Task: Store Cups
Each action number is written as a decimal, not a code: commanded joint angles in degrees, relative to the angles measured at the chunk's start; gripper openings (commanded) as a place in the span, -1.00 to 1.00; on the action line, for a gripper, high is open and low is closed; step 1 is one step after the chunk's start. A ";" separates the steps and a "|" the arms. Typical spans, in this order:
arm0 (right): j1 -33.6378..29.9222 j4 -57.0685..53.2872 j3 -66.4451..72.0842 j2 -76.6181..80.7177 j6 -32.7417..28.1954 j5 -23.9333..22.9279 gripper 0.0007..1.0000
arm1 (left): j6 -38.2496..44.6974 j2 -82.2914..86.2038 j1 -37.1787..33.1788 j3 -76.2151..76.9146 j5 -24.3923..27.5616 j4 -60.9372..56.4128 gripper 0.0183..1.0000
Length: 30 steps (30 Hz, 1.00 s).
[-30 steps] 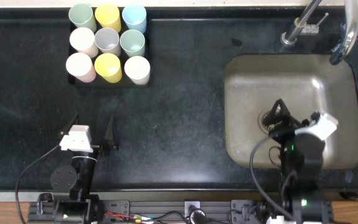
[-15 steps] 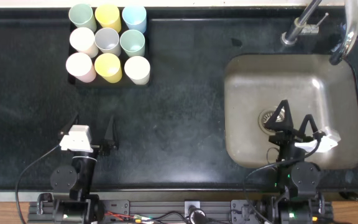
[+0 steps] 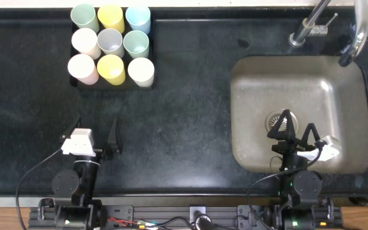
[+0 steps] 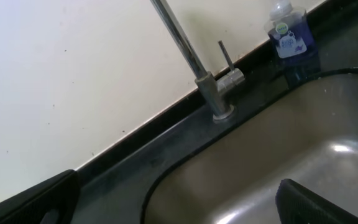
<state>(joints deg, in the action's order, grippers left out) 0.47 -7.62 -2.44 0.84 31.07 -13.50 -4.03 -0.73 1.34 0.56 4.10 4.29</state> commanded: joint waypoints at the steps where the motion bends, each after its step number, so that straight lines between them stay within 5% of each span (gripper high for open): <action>1: -0.90 0.63 0.46 -0.68 -0.37 0.00 1.00 | 1.03 0.57 -0.44 -0.11 0.33 0.13 1.00; 30: -1.57 4.48 2.19 -0.70 -0.37 0.37 1.00 | 1.03 0.57 -0.44 -0.11 0.33 0.13 1.00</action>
<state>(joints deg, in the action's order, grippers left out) -1.08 -3.66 -1.06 0.84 31.05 -13.45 -4.03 -0.73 1.34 0.56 4.10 4.29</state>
